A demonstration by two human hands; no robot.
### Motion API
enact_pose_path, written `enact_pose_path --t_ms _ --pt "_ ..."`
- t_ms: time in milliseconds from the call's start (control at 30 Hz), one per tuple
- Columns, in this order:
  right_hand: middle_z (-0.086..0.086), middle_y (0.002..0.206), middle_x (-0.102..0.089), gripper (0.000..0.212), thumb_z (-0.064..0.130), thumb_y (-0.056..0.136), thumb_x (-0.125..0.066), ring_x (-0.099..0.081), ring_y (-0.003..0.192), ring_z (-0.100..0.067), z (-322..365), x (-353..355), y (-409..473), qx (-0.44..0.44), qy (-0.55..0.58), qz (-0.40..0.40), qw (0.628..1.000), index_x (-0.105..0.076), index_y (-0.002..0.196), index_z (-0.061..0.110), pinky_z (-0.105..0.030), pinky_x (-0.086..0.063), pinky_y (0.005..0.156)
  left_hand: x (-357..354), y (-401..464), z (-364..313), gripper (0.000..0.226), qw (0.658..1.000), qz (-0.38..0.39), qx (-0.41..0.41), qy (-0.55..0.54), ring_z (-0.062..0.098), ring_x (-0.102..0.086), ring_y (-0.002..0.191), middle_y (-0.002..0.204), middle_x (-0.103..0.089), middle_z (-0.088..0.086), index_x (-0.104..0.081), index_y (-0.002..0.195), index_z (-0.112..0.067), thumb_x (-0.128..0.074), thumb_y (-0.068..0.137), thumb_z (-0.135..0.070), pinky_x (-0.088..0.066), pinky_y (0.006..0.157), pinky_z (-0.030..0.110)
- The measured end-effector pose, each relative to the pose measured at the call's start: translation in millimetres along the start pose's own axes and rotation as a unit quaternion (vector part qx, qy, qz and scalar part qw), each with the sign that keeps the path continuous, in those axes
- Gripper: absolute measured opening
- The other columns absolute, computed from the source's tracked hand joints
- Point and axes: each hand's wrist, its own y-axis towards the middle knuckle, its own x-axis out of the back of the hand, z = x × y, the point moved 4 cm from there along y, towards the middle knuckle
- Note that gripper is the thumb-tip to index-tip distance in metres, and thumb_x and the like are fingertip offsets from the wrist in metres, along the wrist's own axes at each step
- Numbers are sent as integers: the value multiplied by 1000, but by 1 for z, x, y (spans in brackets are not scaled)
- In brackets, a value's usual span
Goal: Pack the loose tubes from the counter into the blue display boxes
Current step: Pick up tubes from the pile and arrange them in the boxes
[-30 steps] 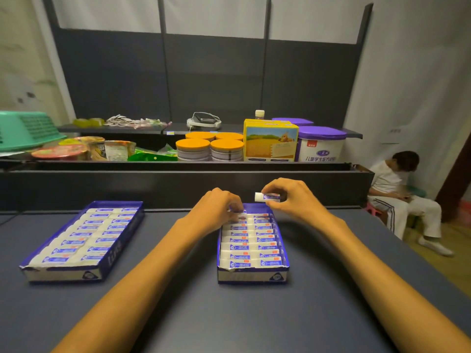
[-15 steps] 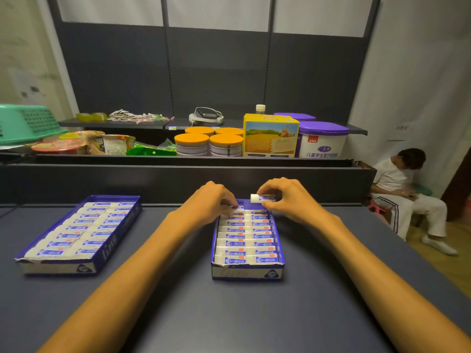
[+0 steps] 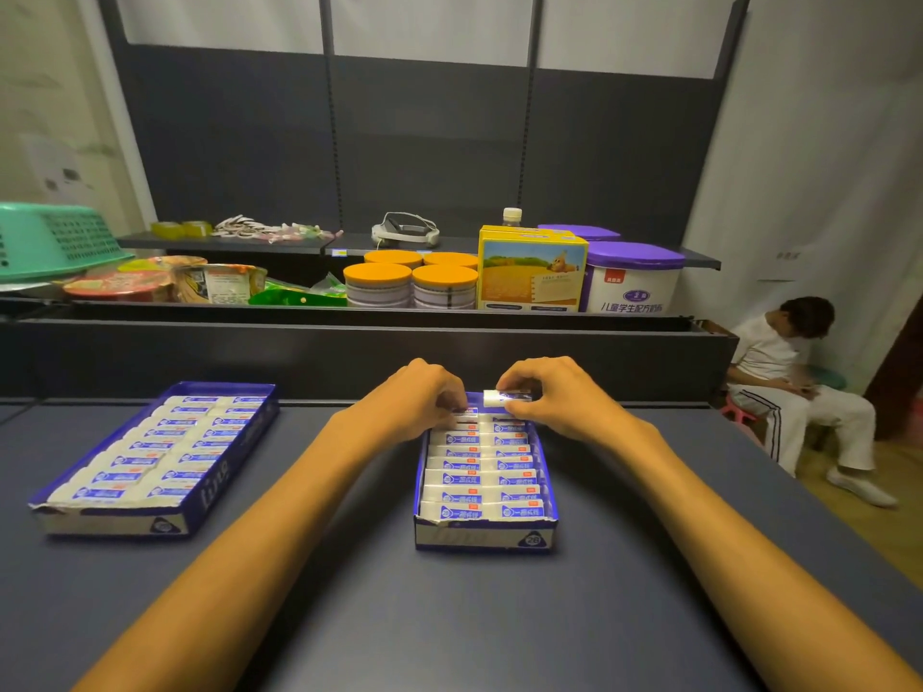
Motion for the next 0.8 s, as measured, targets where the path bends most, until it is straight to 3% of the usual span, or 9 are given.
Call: enact_pose_path --t_ms 367,800 --pt "3 116 -67 28 29 89 -68 -61 104 -10 5 -12 2 2 -60 60 996 -62 116 22 -29 -55 86 18 -15 4 31 996 -92 12 4 11 -62 102 115 -67 0 -63 119 -17 -66 89 -25 -56 84 31" --pt "2 121 -65 31 31 91 -65 -59 108 -11 12 -9 3 -8 -96 74 993 -64 121 22 -29 -54 86 26 -24 4 34 994 -109 9 -6 10 -62 105 118 -67 0 -62 122 -16 -66 90 -24 -56 86 30"
